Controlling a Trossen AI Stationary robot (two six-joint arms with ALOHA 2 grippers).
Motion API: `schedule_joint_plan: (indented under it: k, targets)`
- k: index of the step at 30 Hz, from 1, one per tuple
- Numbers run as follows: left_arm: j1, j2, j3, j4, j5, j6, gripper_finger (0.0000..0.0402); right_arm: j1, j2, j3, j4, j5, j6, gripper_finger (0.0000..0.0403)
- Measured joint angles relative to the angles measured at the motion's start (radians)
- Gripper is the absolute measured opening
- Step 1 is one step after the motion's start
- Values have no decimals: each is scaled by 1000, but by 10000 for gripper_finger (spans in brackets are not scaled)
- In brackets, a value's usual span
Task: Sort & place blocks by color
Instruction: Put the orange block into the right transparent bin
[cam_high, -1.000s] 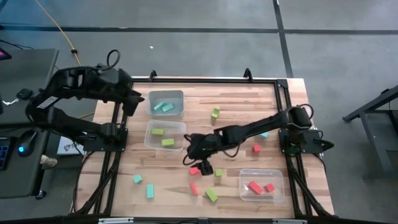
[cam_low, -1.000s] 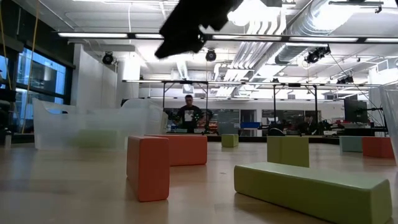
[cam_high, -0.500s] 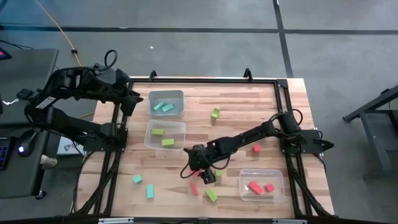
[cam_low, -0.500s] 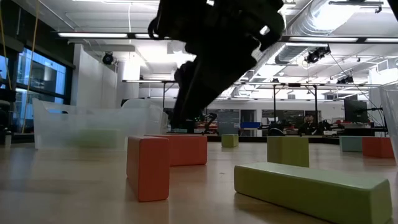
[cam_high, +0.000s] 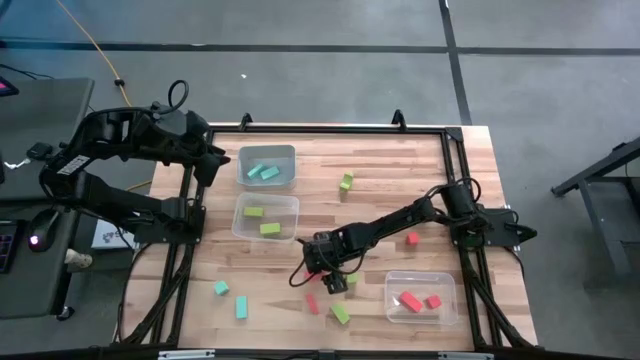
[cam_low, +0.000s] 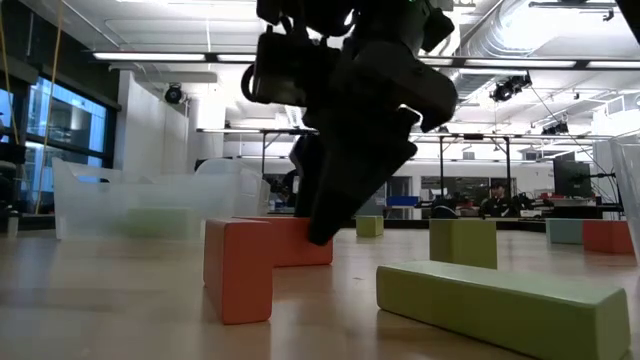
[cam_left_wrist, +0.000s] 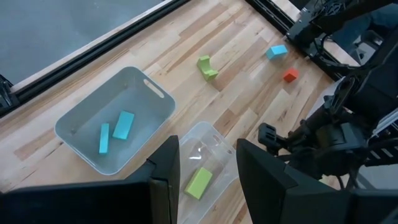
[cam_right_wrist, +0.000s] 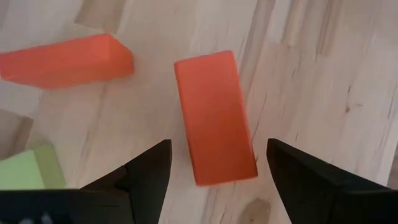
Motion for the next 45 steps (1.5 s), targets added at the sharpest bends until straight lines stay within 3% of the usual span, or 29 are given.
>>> schedule_joint_plan:
  k: [5,14,25,35,45]
  targets:
    - [0,0,0,0,0,0,110,0,0,0,-4,4,3,220]
    - [0,0,0,0,0,0,110,0,-1,0,-2,-1,9,111]
    - [0,0,0,0,0,51,110,13,-18,3,-23,-2,226,109]
    - [0,0,0,0,0,120,110,32,-31,162,-193,187,388,109]
    - [0,0,0,0,0,218,110,32,-31,397,-506,453,501,109]
